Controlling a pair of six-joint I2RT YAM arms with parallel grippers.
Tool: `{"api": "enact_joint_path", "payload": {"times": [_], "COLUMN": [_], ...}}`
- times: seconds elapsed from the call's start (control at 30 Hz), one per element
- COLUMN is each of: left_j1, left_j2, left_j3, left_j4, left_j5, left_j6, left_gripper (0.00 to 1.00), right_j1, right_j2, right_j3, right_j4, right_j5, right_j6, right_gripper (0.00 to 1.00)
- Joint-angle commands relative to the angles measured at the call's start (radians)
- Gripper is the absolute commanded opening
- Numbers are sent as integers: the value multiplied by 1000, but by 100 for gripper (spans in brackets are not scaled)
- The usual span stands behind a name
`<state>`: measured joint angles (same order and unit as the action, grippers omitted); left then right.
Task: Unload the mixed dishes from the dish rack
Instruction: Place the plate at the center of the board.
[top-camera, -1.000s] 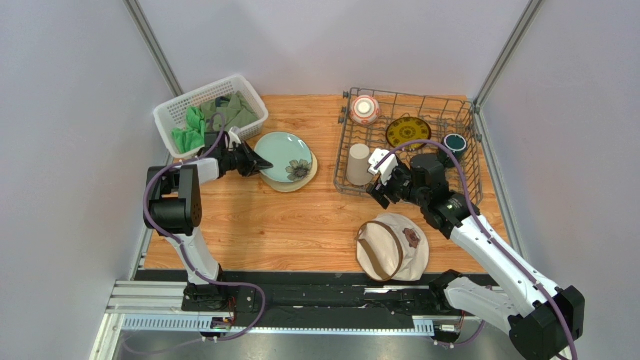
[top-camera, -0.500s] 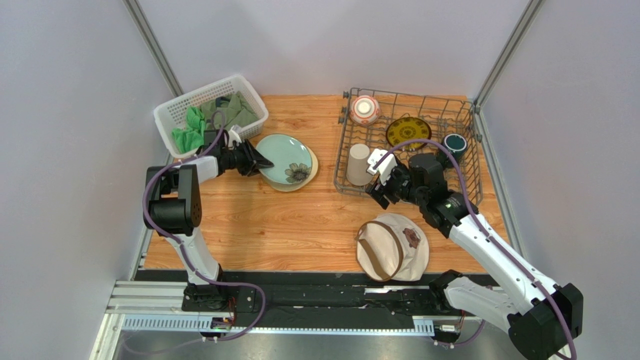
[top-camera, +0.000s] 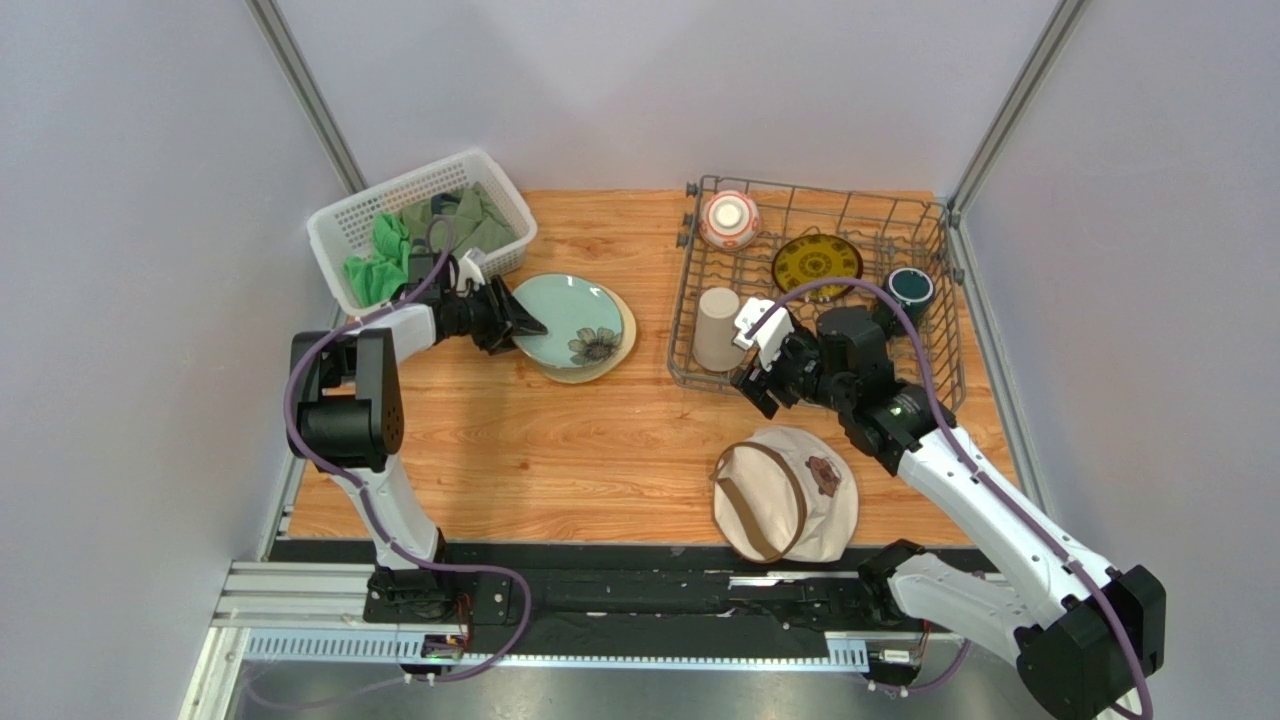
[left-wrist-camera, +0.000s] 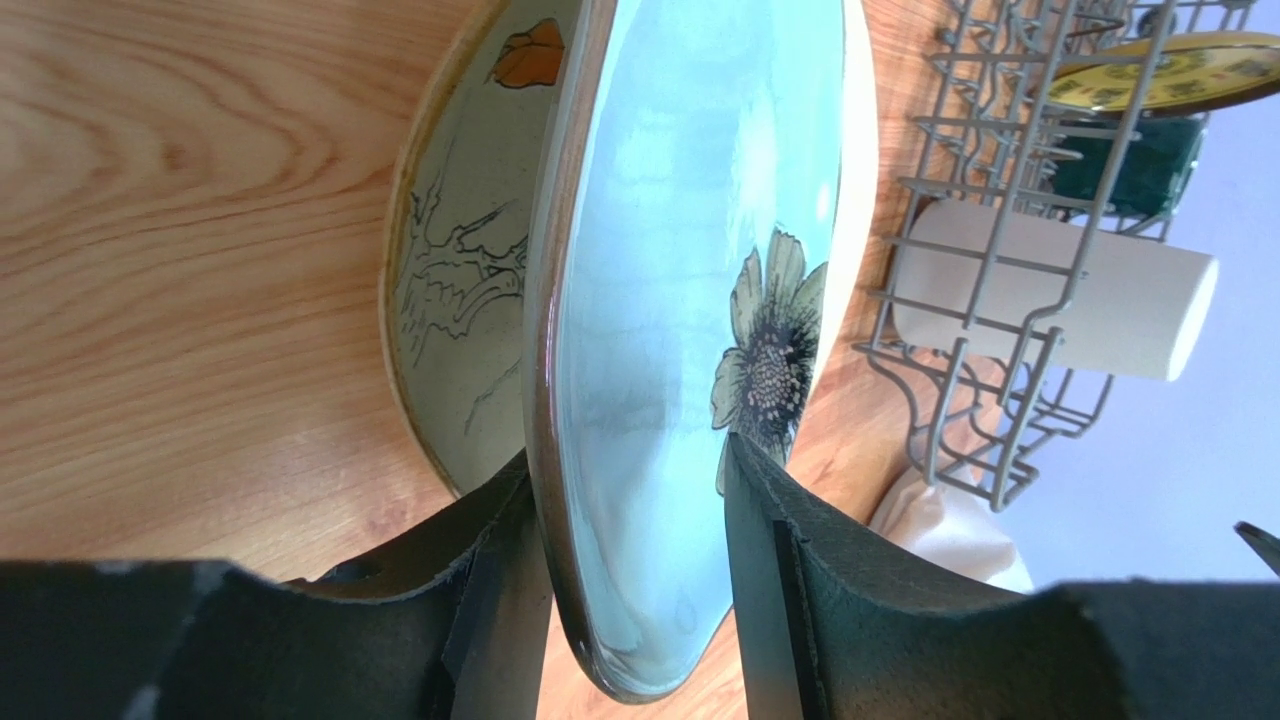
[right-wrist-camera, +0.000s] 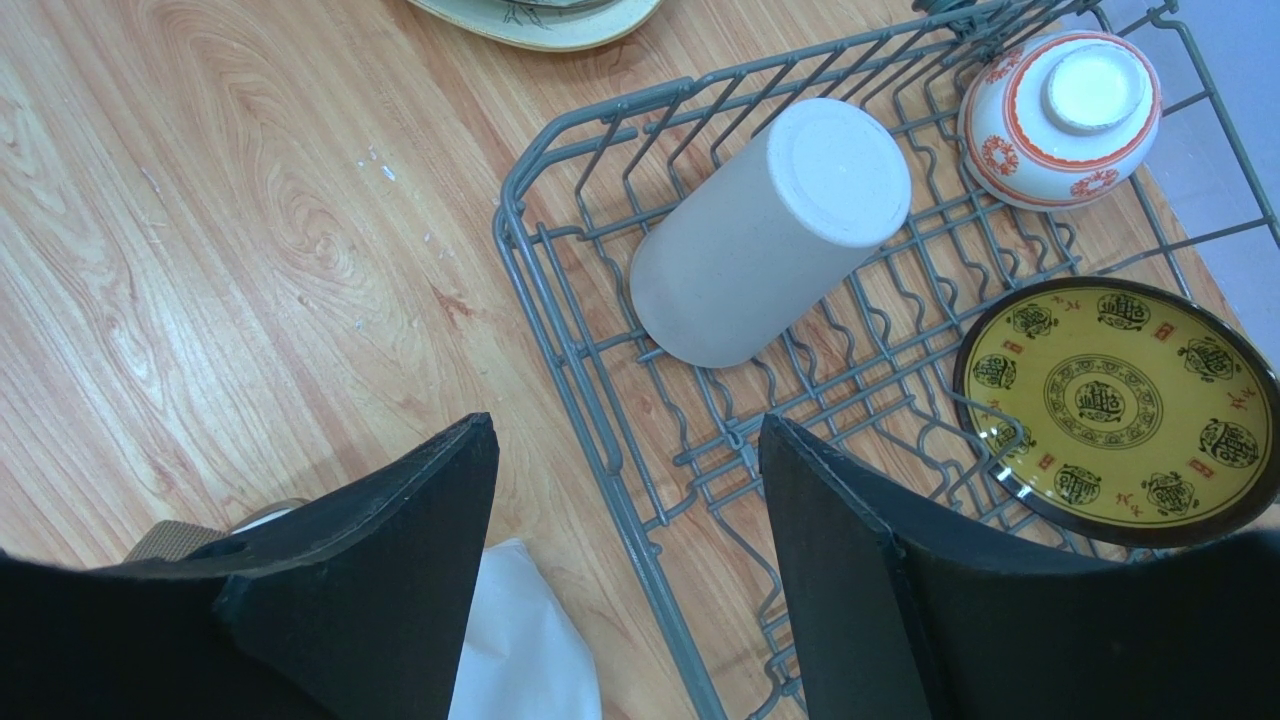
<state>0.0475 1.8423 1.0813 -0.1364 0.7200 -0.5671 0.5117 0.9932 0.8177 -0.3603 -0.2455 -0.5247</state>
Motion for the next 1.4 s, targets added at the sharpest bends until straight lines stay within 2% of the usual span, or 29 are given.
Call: {"api": "enact_joint_path", "payload": {"times": [0.0, 0.43, 0.8, 1.37], "left_j1": [5, 5, 2, -78], "left_j2": [-60, -72, -86, -98], "left_j3": [60, 114, 134, 175], "left_j4": [-66, -186, -227, -284], "left_j5": [-45, -174, -215, -314], "left_j6": [70, 139, 164, 220], "left_gripper": [52, 53, 53, 53], "right_j1": [-4, -2, -2, -4], "right_j2": [-1, 4, 5, 13], "right_j3": [6, 5, 3, 0], "right_j4": [11, 6, 3, -3], "right_j5": [-18, -21, -26, -32], "right_j6": [-14, -20, -23, -29], "right_gripper": [70, 70, 70, 70]}}
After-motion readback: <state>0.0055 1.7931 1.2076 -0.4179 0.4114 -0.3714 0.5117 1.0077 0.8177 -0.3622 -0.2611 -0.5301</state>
